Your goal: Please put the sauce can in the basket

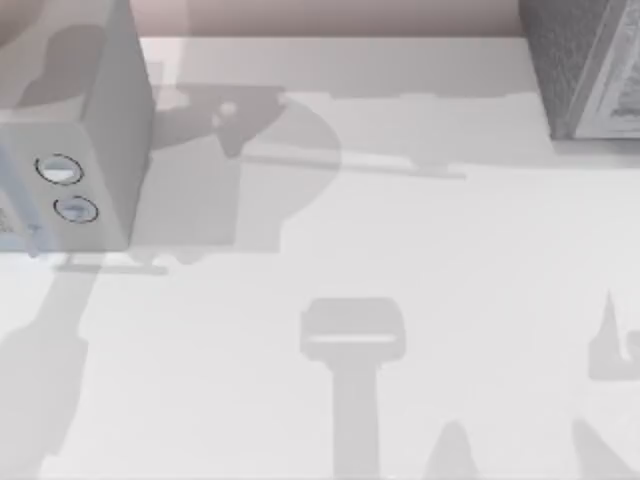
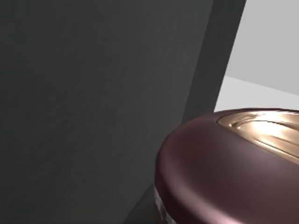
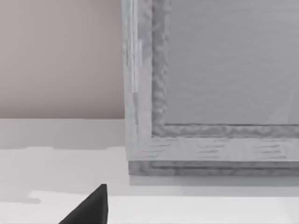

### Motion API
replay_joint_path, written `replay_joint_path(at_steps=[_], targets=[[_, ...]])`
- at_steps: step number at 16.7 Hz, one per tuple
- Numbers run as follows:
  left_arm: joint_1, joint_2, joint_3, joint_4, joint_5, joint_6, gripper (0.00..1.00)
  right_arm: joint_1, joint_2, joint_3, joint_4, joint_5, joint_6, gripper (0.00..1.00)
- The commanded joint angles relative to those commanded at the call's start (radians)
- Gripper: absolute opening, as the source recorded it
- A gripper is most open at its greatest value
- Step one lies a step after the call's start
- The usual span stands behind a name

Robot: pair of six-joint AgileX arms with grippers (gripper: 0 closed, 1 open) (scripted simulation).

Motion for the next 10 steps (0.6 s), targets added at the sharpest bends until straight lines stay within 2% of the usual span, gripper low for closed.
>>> replay_joint_path(at_steps=[3,5,7,10], targets=[[0.283,0.227,0.115,0.211,0.217,-0.037,0.00,0.000,0.000,0.000,0.000,0.000,0.000,1.00],[0.446,0.346,0.171,0.328,0.327,-0.055,0.00,0.000,0.000,0.000,0.000,0.000,0.000,1.00],[0.585,0.444,0.211,0.426,0.414,-0.069,0.00,0.000,0.000,0.000,0.000,0.000,0.000,1.00],[0.733,0.542,0.244,0.529,0.503,-0.081,0.00,0.000,0.000,0.000,0.000,0.000,0.000,1.00]])
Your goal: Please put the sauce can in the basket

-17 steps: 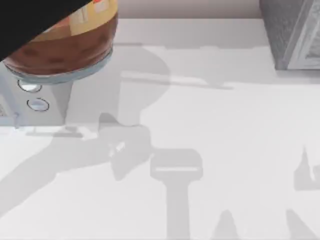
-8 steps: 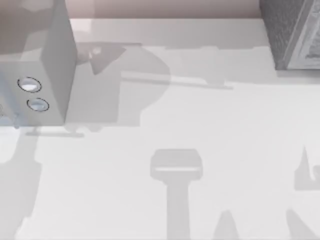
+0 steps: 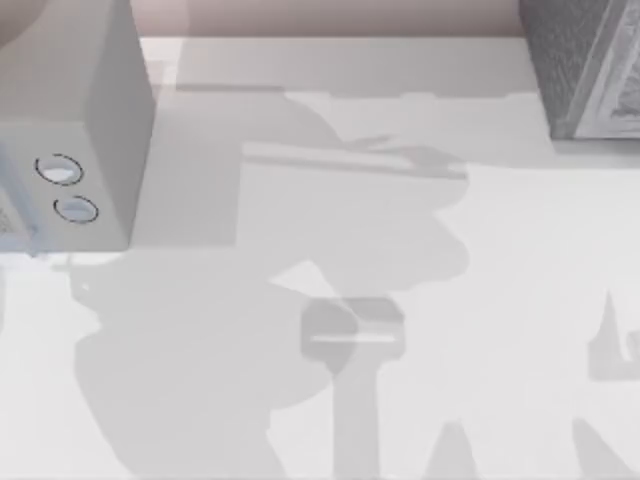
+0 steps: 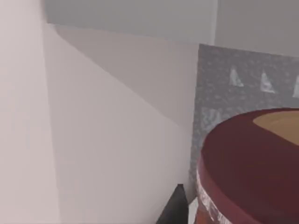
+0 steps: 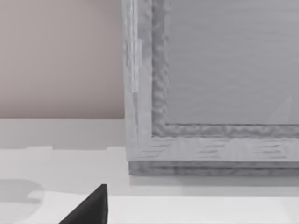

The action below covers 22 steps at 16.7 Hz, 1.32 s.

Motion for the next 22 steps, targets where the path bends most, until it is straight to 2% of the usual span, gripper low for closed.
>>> replay_joint_path(at_steps=[4,11,15,22], targets=[[0.076,0.047,0.011,0.053,0.045,-0.004,0.00,0.000,0.000,0.000,0.000,0.000,0.000,1.00],[0.072,0.070,0.065,0.021,0.018,0.010,0.00,0.000,0.000,0.000,0.000,0.000,0.000,1.00],[0.047,0.066,0.068,-0.102,-0.002,0.125,0.00,0.000,0.000,0.000,0.000,0.000,0.000,1.00],[-0.018,0.053,0.069,-0.443,-0.056,0.439,0.00,0.000,0.000,0.000,0.000,0.000,0.000,1.00]])
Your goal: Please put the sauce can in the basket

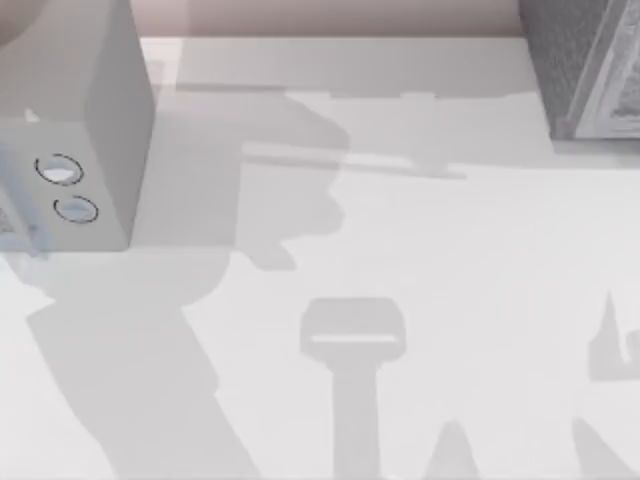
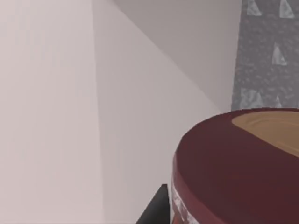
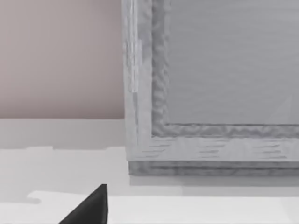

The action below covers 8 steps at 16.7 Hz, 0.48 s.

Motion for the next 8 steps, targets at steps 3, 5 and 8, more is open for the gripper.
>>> replay_joint_path(at_steps=[3,5,8], targets=[[-0.022,-0.005,0.000,-0.104,-0.019,0.099,0.00,0.000,0.000,0.000,0.000,0.000,0.000,1.00],[-0.029,-0.007,0.000,-0.131,-0.025,0.126,0.00,0.000,0.000,0.000,0.000,0.000,0.000,1.00],[-0.029,-0.007,0.000,-0.131,-0.025,0.126,0.00,0.000,0.000,0.000,0.000,0.000,0.000,1.00]])
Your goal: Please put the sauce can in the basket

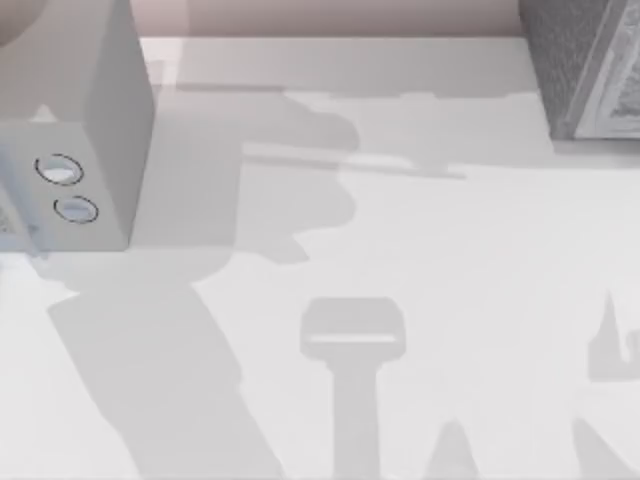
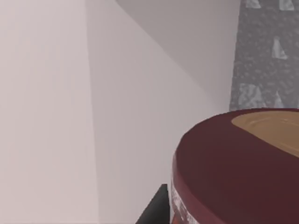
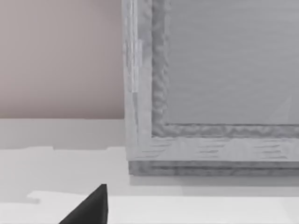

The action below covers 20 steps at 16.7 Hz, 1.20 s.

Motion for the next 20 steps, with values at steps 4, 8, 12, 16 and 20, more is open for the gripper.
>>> replay_joint_path(at_steps=[4,8,12,16,20], targets=[[0.000,0.000,0.000,0.000,0.000,0.000,0.23,0.000,0.000,0.000,0.000,0.000,0.000,1.00],[0.000,0.000,0.000,0.000,0.000,0.000,0.53,0.000,0.000,0.000,0.000,0.000,0.000,1.00],[0.000,0.000,0.000,0.000,0.000,0.000,0.83,0.000,0.000,0.000,0.000,0.000,0.000,1.00],[0.000,0.000,0.000,0.000,0.000,0.000,1.00,0.000,0.000,0.000,0.000,0.000,0.000,1.00],[0.000,0.000,0.000,0.000,0.000,0.000,1.00,0.000,0.000,0.000,0.000,0.000,0.000,1.00]])
